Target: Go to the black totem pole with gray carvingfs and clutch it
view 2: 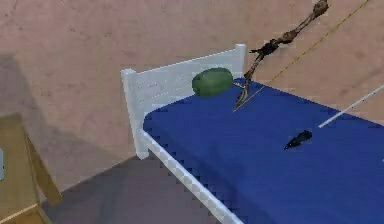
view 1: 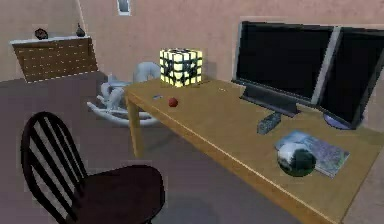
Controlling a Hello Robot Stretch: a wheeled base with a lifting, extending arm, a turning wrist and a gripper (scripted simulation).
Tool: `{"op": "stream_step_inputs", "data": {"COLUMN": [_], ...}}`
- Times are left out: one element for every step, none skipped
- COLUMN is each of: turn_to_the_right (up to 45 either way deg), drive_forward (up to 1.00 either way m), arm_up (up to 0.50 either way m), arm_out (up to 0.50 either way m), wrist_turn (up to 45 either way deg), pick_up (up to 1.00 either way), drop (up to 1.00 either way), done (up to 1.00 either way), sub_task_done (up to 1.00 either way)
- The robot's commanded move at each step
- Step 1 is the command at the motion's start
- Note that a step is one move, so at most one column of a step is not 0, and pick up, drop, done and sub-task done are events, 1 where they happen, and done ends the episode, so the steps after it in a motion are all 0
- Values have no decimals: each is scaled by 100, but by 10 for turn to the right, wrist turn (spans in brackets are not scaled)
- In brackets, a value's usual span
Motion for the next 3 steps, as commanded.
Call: {"op": "stream_step_inputs", "data": {"turn_to_the_right": [-450, -180, 450], "drive_forward": [0, 0, 0], "arm_up": [0, 0, 0], "arm_out": [0, 0, 0], "wrist_turn": [0, 0, 0], "pick_up": [0, 0, 0], "drop": [0, 0, 0], "done": [0, 0, 0], "sub_task_done": [0, 0, 0]}}
